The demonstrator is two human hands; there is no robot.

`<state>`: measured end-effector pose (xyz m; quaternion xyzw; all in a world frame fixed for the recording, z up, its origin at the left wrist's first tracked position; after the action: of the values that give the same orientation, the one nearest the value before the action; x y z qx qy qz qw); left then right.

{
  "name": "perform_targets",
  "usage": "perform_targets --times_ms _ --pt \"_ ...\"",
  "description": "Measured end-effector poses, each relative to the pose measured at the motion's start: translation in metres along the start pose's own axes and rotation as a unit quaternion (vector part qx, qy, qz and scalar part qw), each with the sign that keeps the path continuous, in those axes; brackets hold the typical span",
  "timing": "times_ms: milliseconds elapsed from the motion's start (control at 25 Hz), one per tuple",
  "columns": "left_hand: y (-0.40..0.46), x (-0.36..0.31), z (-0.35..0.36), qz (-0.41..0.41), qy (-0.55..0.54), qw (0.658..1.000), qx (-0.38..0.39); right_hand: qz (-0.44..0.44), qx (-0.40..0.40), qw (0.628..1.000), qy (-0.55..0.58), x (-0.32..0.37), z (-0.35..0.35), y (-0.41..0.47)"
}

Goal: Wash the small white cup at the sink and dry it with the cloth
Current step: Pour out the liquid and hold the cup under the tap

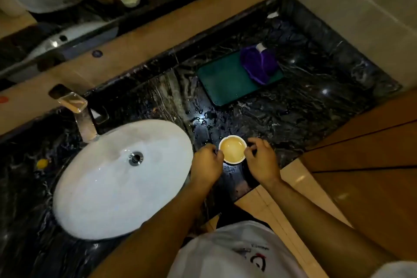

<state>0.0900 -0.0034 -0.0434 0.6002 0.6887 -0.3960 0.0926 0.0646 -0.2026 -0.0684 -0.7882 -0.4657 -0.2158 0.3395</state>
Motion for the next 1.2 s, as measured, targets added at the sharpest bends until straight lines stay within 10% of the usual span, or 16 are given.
perform_targets --times_ms 920,1200 --pt "0.014 0.040 -0.003 -0.114 -0.108 0.987 -0.021 -0.117 0.106 0.981 -0.116 0.058 0.018 0.031" --pt "-0.005 0.090 -0.019 -0.261 -0.586 0.766 0.042 -0.163 0.087 0.978 -0.098 0.131 0.049 0.001"
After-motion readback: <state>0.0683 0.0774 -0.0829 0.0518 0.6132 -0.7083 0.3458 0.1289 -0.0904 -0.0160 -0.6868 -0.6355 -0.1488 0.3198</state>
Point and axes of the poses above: each hand's wrist, its own y-axis towards the middle knuckle, its own z-axis out of the palm, x = y × z, the point moved 10 cm from there along y, towards the middle knuckle
